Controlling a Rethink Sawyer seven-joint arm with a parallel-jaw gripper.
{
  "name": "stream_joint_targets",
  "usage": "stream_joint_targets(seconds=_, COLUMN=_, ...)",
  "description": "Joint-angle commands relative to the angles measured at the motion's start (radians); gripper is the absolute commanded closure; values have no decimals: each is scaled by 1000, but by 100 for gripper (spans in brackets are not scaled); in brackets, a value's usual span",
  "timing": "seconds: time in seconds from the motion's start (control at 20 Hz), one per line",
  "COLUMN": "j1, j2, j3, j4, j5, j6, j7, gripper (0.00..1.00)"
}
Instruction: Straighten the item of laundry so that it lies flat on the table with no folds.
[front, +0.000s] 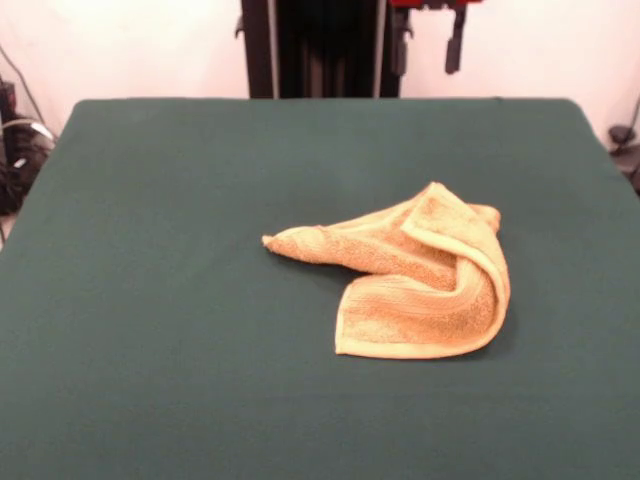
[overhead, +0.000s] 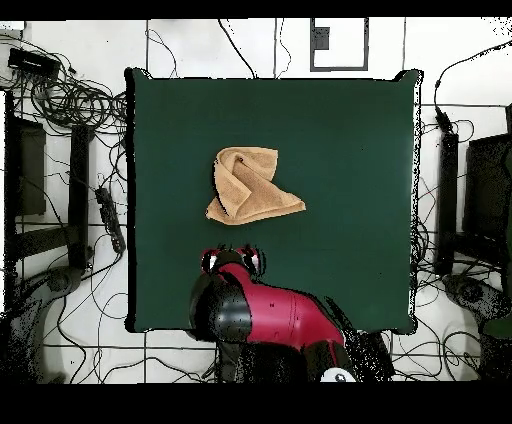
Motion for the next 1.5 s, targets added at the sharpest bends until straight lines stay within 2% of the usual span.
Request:
stream_joint_targets(seconds=0.05, j1=65, j2=113, j3=72, j4=-46, j5=21, j6=-44, j7=192, gripper=0)
stream_joint_targets(seconds=0.25, j1=113, j2=164, j3=33, j4=-98, j5=44, j6=-60, j7=209, gripper=0)
stream_joint_targets(seconds=0.65, j1=164, j2=353, j3=-15, j4=-200, j5=76, j6=-165, j7=232, gripper=0)
stream_joint_targets(seconds=0.8, j1=169, j2=364, j3=-28, j4=-207, j5=87, j6=-176, j7=237, gripper=0)
stream_joint_targets(seconds=0.95, j1=140, j2=379, j3=-14, j4=-236, j5=79, j6=-152, j7=209, gripper=0)
stream_joint_targets(seconds=1.25, j1=87, j2=375, j3=24, j4=-294, j5=68, j6=-81, j7=167, gripper=0)
stream_joint_targets(seconds=1.5, j1=76, j2=383, j3=24, j4=-346, j5=74, j6=3, j7=145, gripper=0)
